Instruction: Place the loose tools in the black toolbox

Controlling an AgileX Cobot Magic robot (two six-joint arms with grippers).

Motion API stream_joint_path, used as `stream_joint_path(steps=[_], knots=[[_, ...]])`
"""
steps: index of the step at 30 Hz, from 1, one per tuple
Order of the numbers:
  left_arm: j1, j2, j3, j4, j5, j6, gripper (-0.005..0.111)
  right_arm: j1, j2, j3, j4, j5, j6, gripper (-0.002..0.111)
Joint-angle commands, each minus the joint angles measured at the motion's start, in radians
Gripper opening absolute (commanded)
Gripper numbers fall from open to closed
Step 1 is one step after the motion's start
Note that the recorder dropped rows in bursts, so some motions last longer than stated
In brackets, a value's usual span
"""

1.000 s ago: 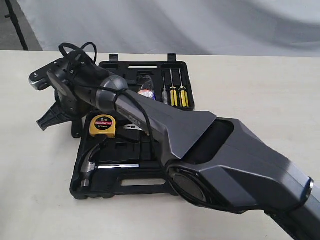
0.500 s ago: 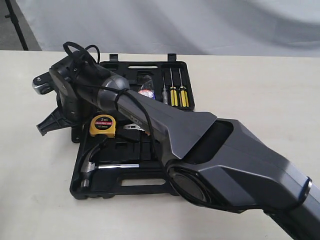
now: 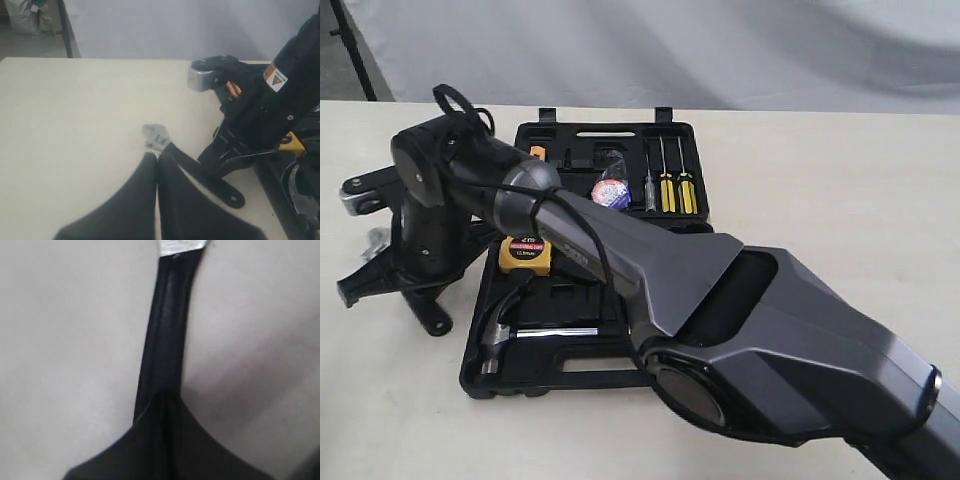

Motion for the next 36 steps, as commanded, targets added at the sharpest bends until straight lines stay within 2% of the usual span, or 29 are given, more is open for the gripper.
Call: stream_joint_path(steps=[1, 11, 18, 21, 27, 36], knots=[[0.003, -0.008, 0.009, -0.014, -0.017, -0.01, 0.001, 0.05, 0.009, 0.015, 0.045, 0.041, -0.004, 0.0], [0.003, -0.008, 0.009, -0.014, -0.017, -0.01, 0.001, 0.063, -0.092, 0.062, 0.023, 0.041, -0.027, 0.0], [0.003, -0.008, 0.009, -0.014, -0.017, -0.01, 0.001, 0.063, -0.15, 0.062, 0.047, 0.041, -0.275, 0.0], [0.003, -0.008, 0.009, -0.014, -0.017, -0.01, 0.001, 0.063, -0.106, 0.062, 0.158, 0.041, -0.306, 0.0], [0.003, -0.008, 0.009, -0.014, -0.017, -0.01, 0.001, 0.07, -0.035, 0.062, 0.2, 0.041, -0.286, 0.0], [0.003, -0.008, 0.009, -0.014, -0.017, -0.01, 0.001, 0.059, -0.015, 0.062, 0.053, 0.041, -0.088, 0.0]])
